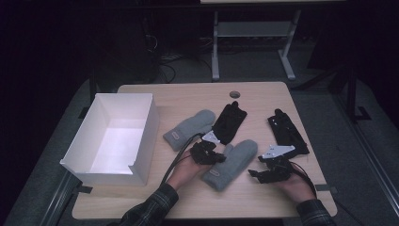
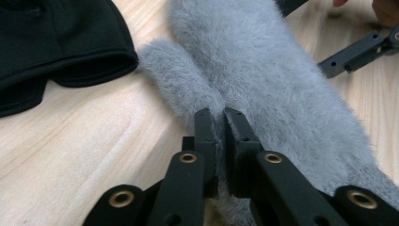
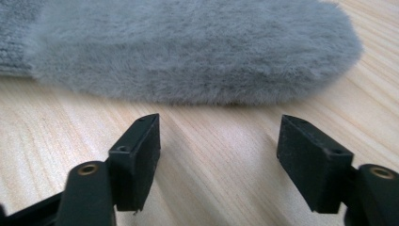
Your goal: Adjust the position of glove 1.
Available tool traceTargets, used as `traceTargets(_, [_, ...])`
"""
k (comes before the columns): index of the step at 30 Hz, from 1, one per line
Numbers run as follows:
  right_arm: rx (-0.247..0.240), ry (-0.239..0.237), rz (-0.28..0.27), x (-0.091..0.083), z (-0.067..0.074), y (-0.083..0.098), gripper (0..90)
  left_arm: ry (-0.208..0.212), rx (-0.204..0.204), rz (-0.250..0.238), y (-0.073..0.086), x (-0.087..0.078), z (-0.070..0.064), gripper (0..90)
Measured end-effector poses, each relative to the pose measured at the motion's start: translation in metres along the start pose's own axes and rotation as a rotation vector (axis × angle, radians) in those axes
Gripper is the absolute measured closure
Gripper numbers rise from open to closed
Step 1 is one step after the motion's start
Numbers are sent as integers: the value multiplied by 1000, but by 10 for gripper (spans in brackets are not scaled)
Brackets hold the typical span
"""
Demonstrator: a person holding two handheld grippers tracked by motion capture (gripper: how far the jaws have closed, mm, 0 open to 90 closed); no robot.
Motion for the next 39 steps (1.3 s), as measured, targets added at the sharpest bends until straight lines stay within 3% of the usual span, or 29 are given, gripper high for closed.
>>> traceTargets(5, [-1,-3,-11,1,0,1,249,8,-16,-24,-5,-21,5,871])
traceTargets(9, [-2,-5,-16,2,0,1,240,2,0,-35,-8,-41,12,872])
traceTargets(15, [-5,-4,-28,2,0,0,226,-103,24,-38,-7,-75,35,873])
traceTargets(18, [-1,-4,-31,3,1,0,216,-125,24,-49,-7,-85,39,872])
traceTargets(22, [-5,-2,-34,4,0,0,213,-132,68,-29,-6,-85,30,872])
traceTargets(27, [-7,-3,-44,4,0,0,211,-100,113,-30,-8,-83,10,863])
traceTargets(34, [-10,-5,-45,4,1,1,193,-20,115,-77,-15,-78,-16,821])
traceTargets(36, [-11,-6,-47,4,1,1,191,-18,117,-105,-19,-81,-17,794])
traceTargets(39, [-13,-8,-51,4,1,1,189,-24,116,-110,-19,-84,-17,807])
Point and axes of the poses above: each handheld gripper's, and its own axes: x roughly forward along the jaws, y roughly out of its underside, z roughly to its left, the point moved 9 cm from there along x, roughly forward along the jaws, and after that the axes turned 5 degrees about -y, right-handed, at the moved point
